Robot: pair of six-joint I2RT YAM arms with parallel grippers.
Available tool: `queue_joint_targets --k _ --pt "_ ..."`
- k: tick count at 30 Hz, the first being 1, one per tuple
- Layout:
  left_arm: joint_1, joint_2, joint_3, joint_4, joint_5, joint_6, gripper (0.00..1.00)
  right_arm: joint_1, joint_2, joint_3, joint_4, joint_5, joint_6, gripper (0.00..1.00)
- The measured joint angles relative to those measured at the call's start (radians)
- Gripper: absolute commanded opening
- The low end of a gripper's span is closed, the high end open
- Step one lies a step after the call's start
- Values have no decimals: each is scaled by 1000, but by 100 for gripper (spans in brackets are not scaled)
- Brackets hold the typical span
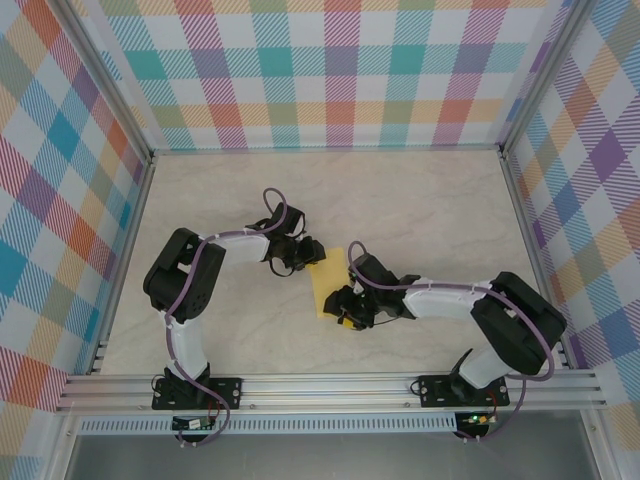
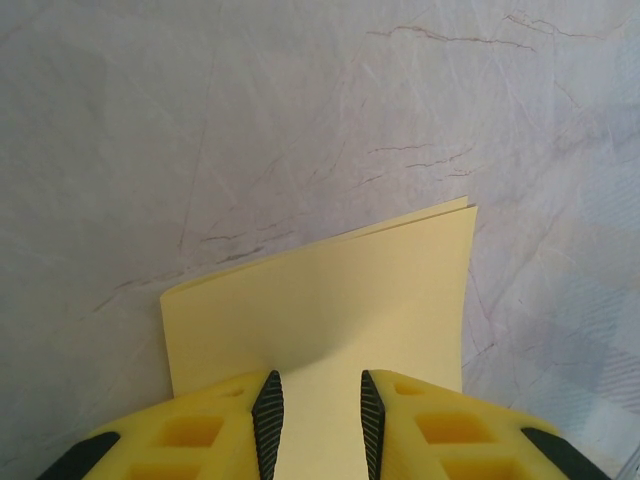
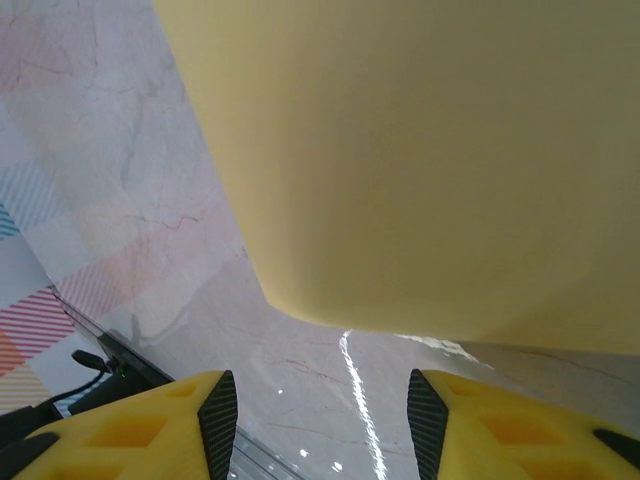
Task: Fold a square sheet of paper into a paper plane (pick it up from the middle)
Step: Third fold the triangle at the center of the table.
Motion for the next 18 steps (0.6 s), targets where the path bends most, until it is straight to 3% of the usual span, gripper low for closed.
queue_joint_targets --k 18 --pt "0 0 0 0 0 0 30 9 4 -35 95 189 134 49"
